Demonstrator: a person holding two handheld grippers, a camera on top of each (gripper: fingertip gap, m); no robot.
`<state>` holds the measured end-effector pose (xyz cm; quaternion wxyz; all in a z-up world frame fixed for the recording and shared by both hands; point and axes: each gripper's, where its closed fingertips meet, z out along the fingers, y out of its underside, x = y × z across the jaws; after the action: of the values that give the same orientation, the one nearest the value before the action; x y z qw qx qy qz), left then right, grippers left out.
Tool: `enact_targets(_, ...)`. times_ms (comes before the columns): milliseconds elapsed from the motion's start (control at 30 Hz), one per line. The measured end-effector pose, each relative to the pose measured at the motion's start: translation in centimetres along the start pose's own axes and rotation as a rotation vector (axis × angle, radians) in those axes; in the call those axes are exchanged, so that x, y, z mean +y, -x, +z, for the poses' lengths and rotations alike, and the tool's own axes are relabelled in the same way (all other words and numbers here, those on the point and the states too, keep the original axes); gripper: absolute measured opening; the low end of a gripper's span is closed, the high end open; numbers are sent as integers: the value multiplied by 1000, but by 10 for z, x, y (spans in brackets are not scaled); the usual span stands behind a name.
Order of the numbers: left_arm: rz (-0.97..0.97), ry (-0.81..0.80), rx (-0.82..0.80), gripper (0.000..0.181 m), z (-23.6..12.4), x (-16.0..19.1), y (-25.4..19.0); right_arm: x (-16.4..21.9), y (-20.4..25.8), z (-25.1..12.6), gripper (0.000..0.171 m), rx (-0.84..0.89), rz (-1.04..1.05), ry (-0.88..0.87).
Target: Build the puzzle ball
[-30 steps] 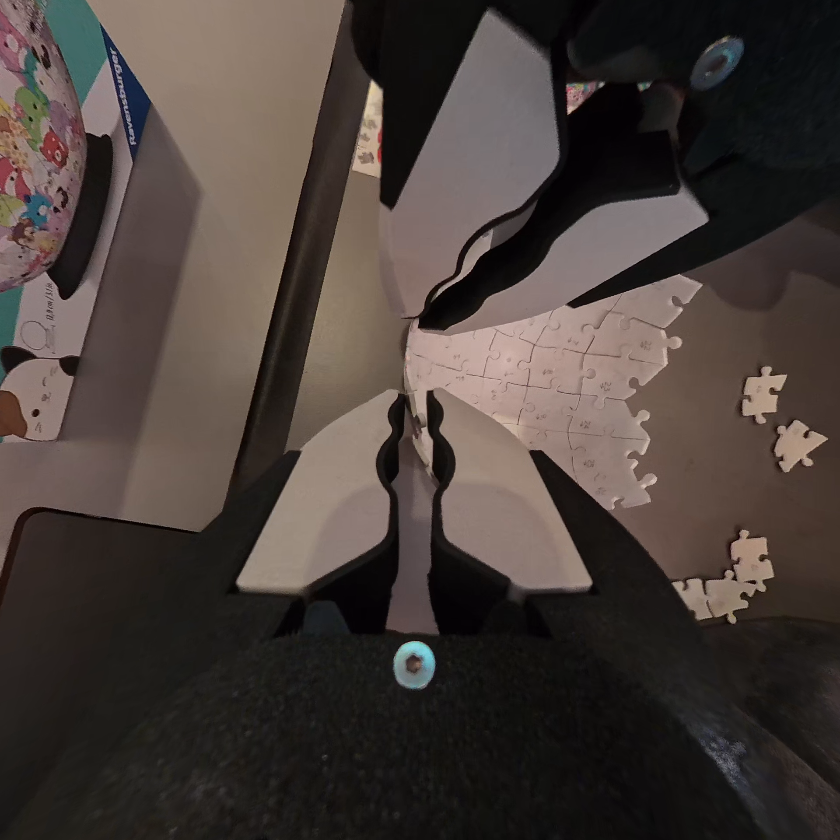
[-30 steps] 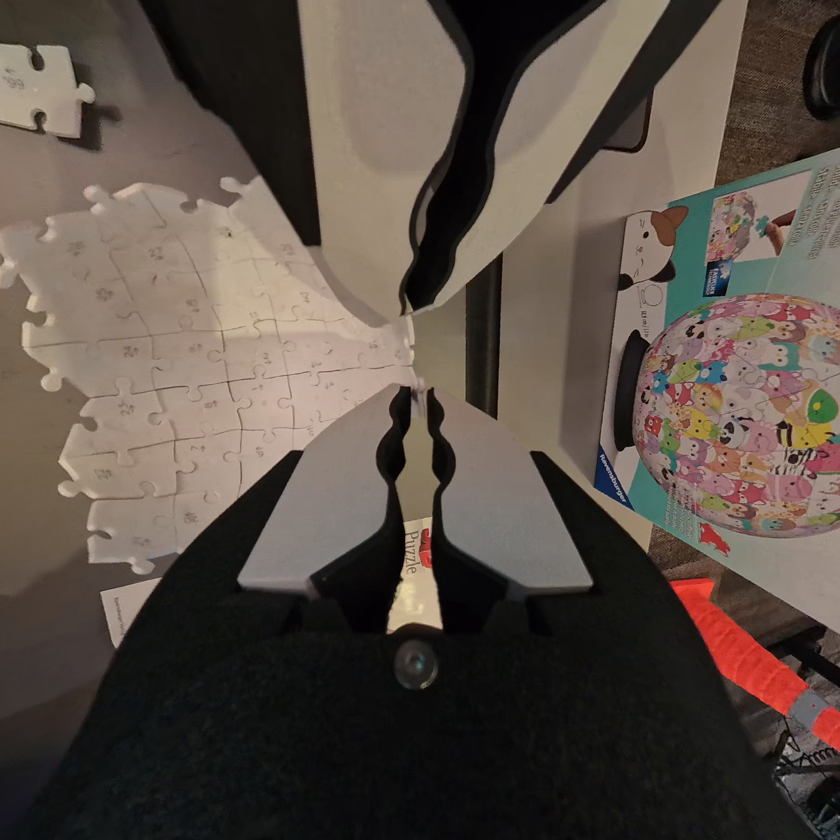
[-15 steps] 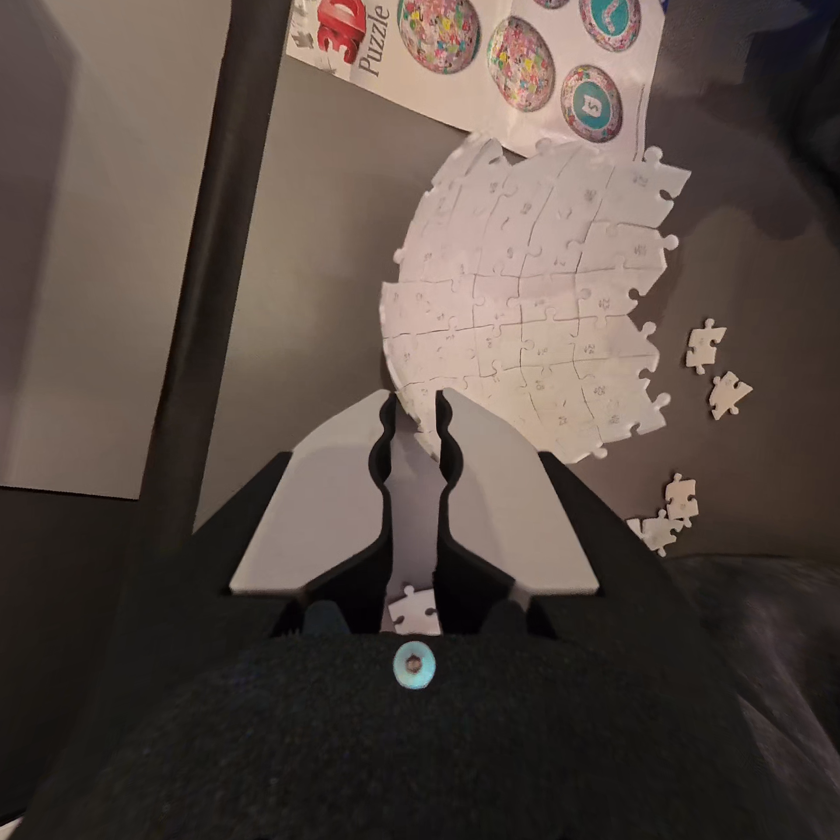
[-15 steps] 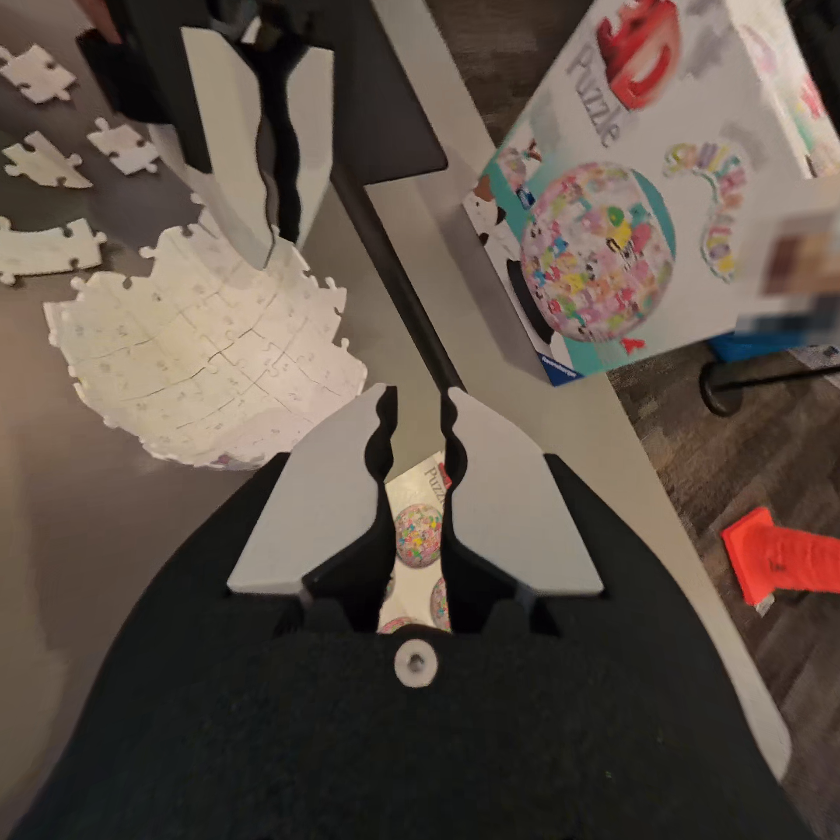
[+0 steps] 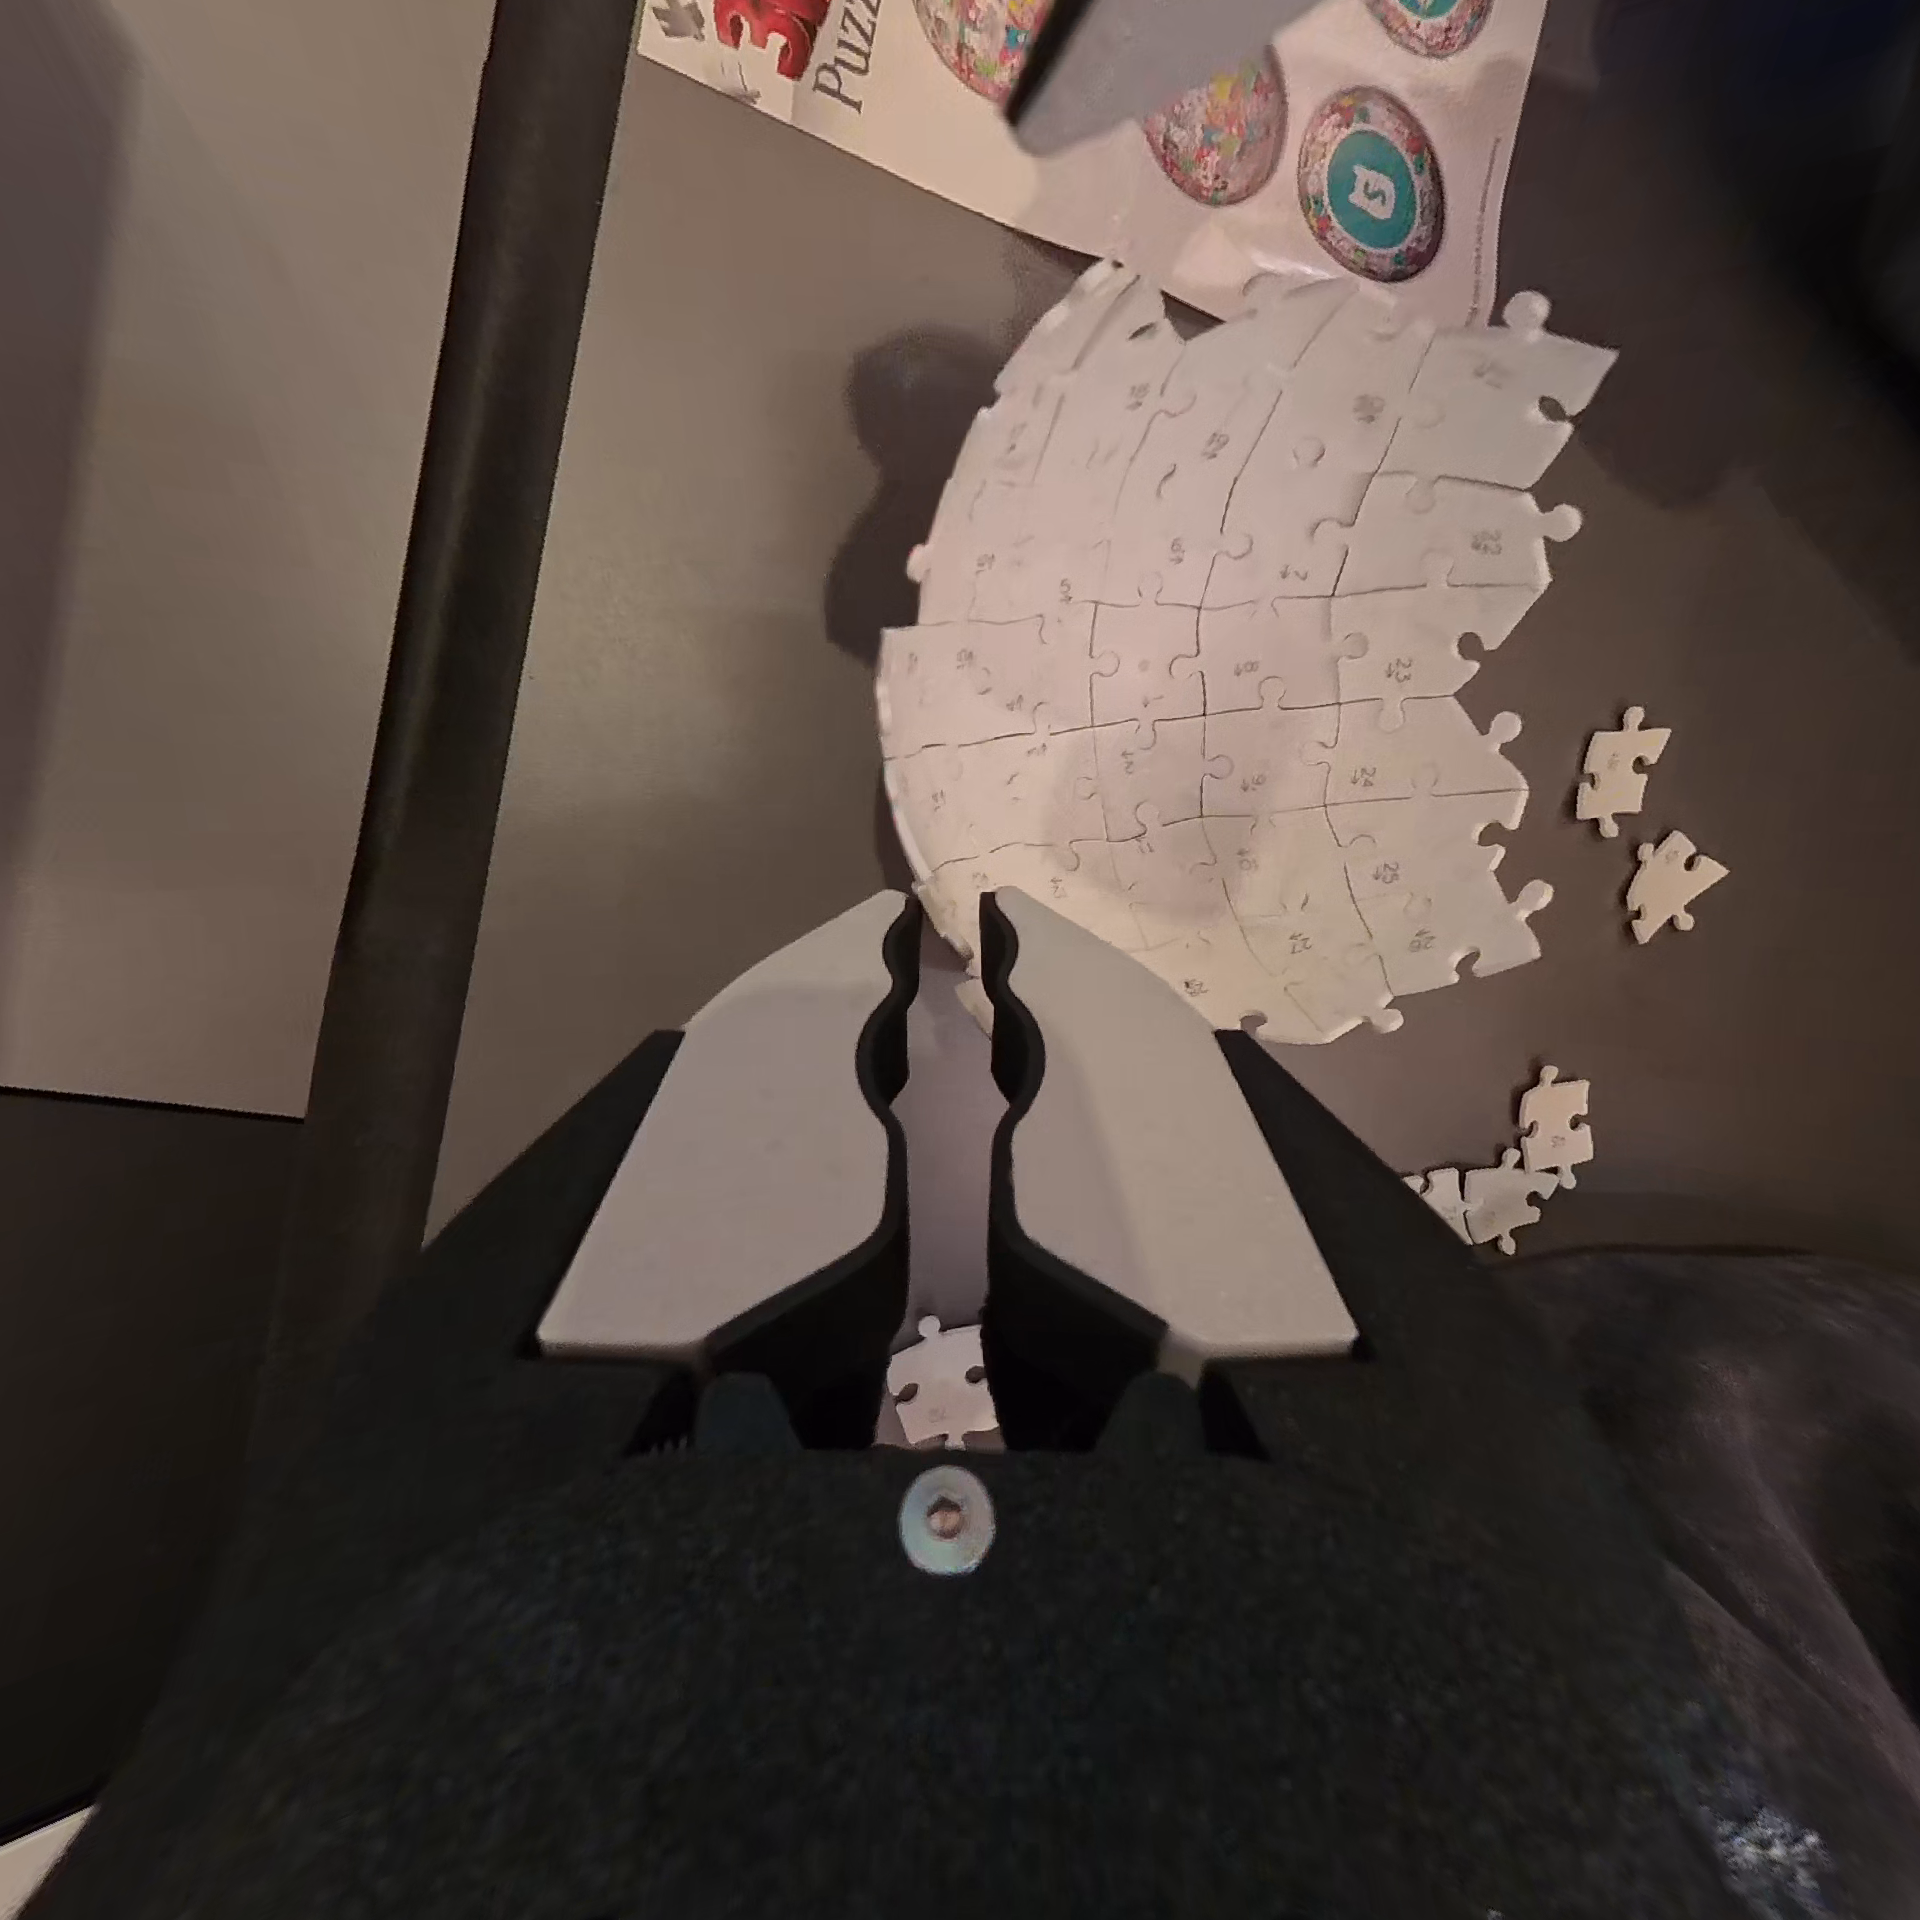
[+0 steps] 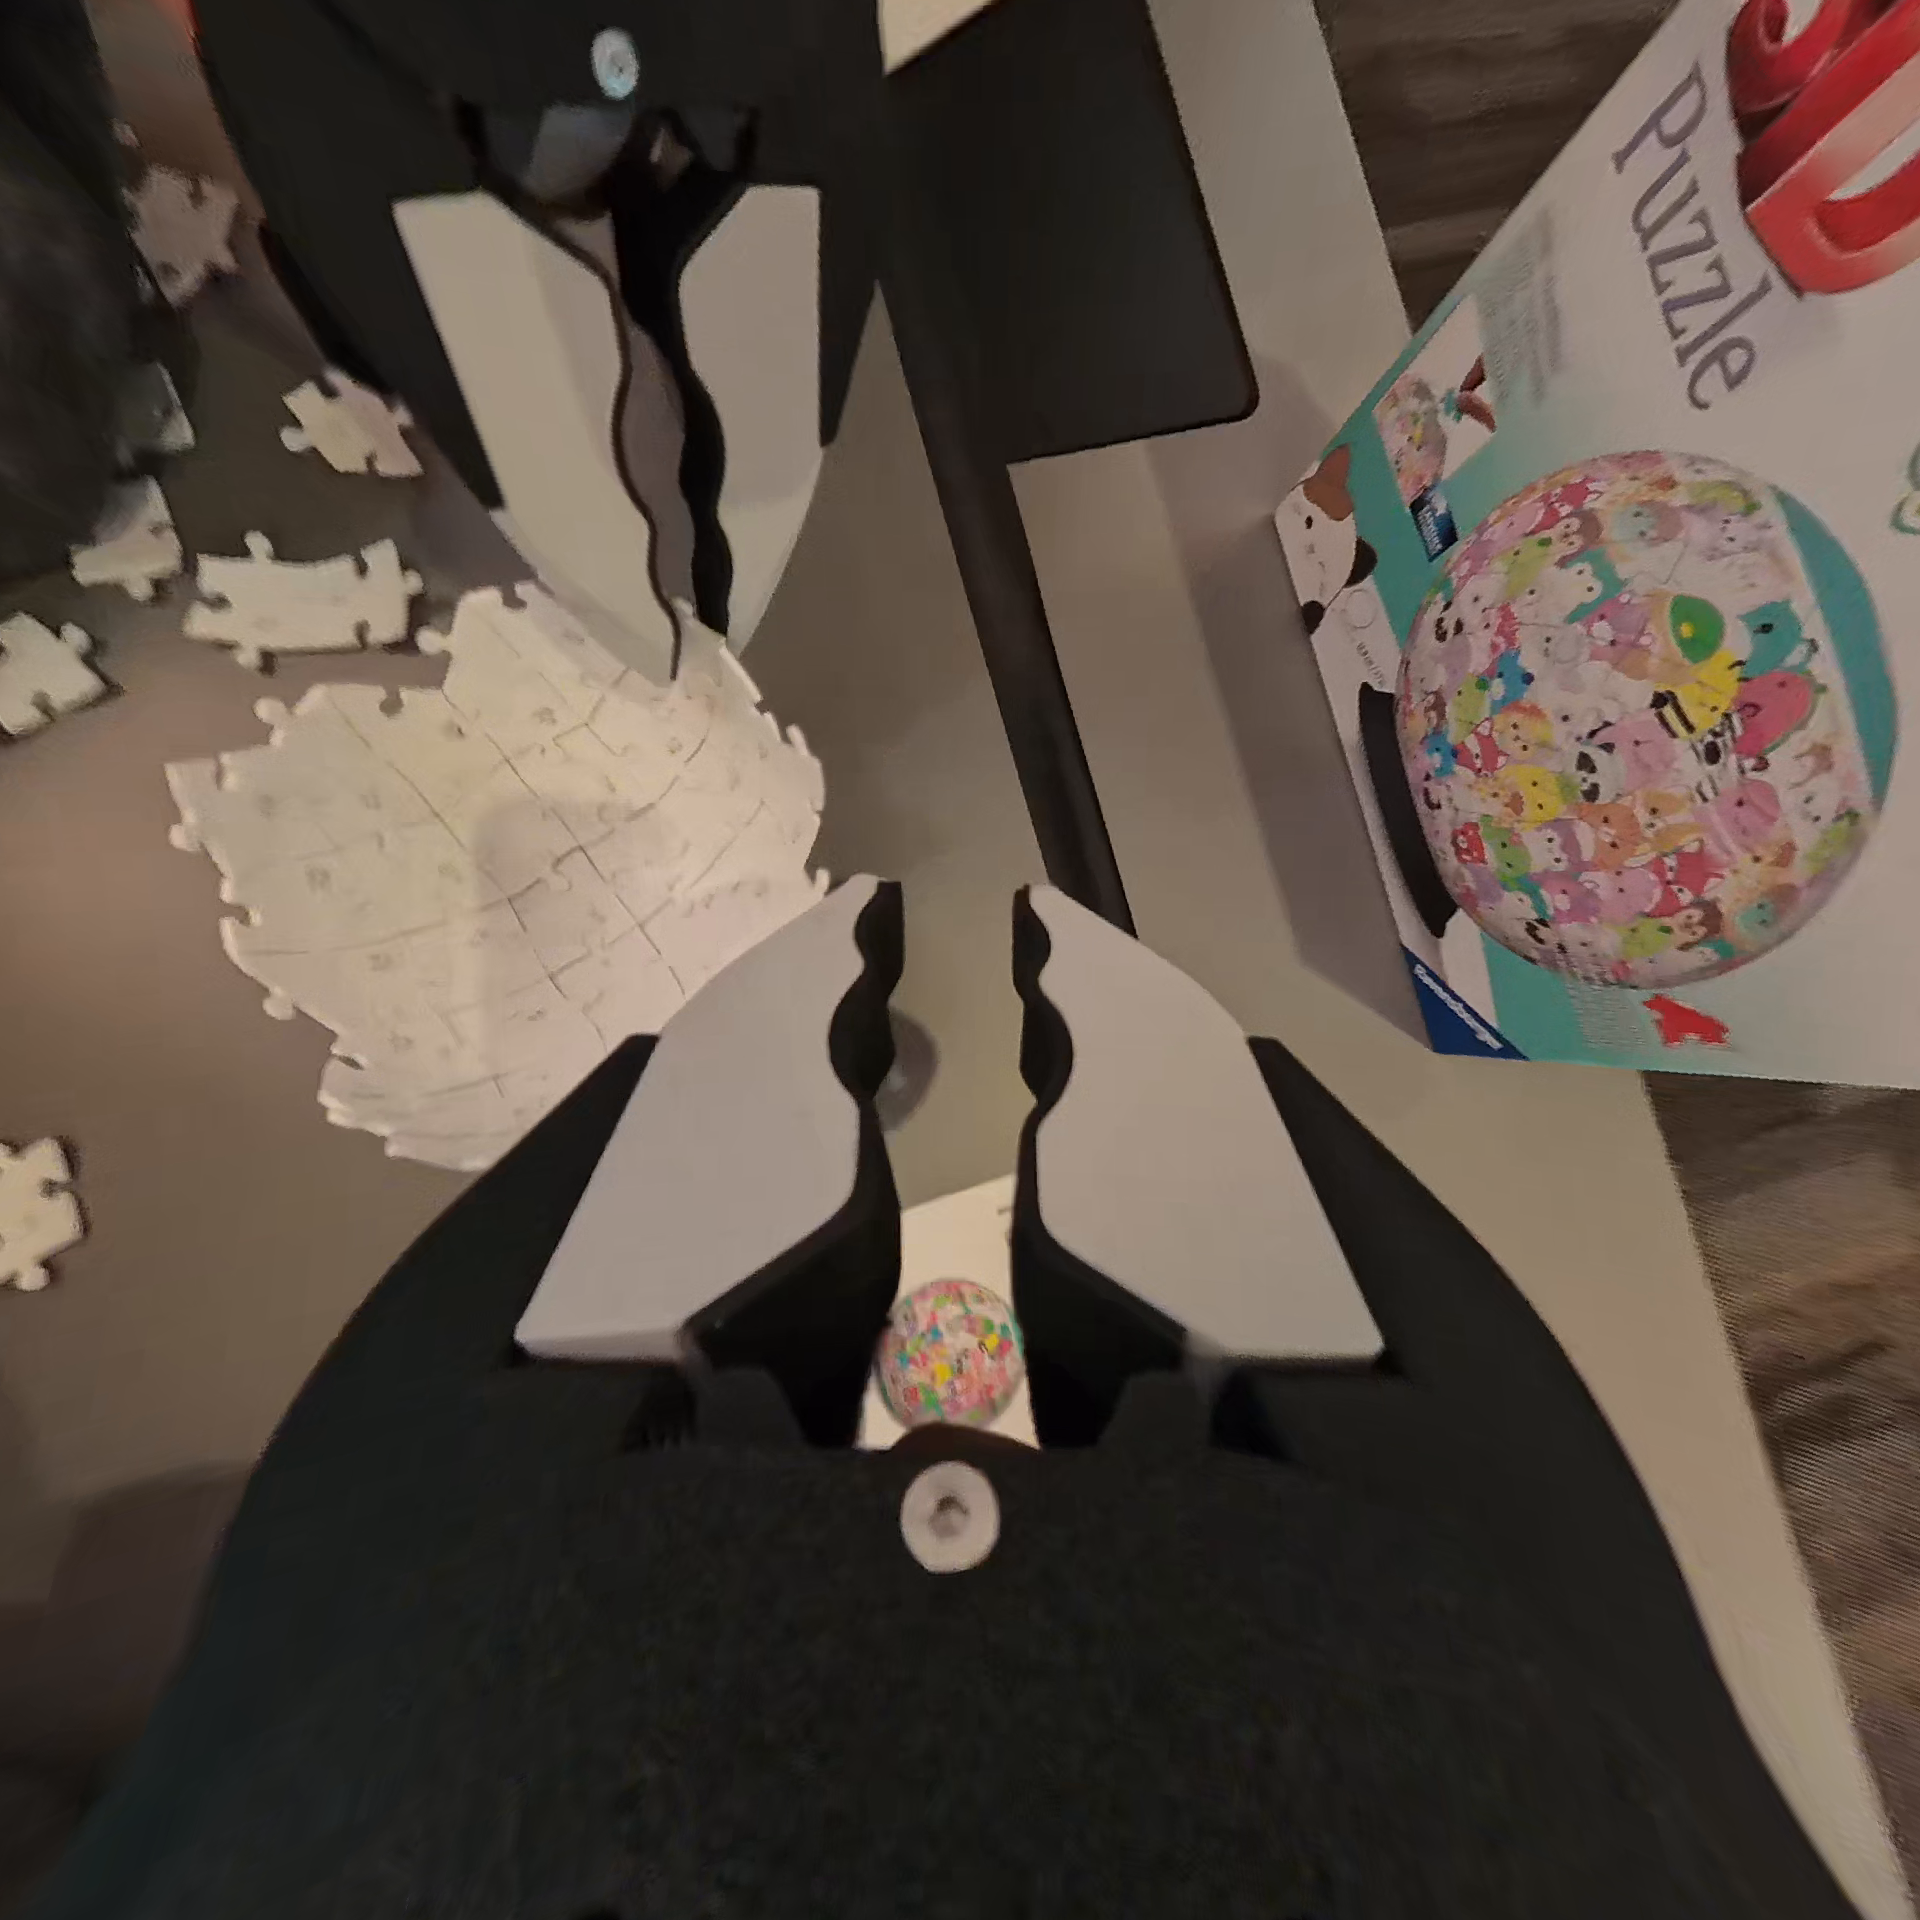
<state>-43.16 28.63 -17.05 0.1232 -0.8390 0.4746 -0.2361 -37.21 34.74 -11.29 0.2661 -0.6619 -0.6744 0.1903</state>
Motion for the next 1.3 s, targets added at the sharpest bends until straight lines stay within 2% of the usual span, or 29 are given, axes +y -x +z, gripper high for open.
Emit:
enact_targets(133,-6,-5,8,10,-1,1,1,-2,14,7,16,-138,141,-118)
enact_targets(200,-13,-2,6,10,-3,1,1,8,18,12,16,-125,135,-98)
enact_targets(267,-13,-16,-30,18,-9,-2,3,13,17,12,16,-79,93,-84)
enact_targets(333,-6,-48,-80,24,-20,-10,4,16,8,2,16,-25,85,-53)
enact_targets(433,72,-83,-144,29,-31,-25,-2,5,2,-25,16,-3,109,-147)
enact_targets(500,152,-34,-159,29,-25,-30,-3,2,3,-39,16,-21,126,-199)
enact_targets(633,148,170,-54,29,-4,-33,2,13,1,-45,16,-31,143,-194)
enact_targets(700,100,223,63,31,2,-38,-3,19,1,-43,16,-50,159,-183)
enact_targets(767,94,264,97,33,6,-39,-1,22,1,-42,16,-63,168,-178)
enact_targets(1300,88,292,125,24,32,-34,9,25,7,-42,16,-101,166,-181)
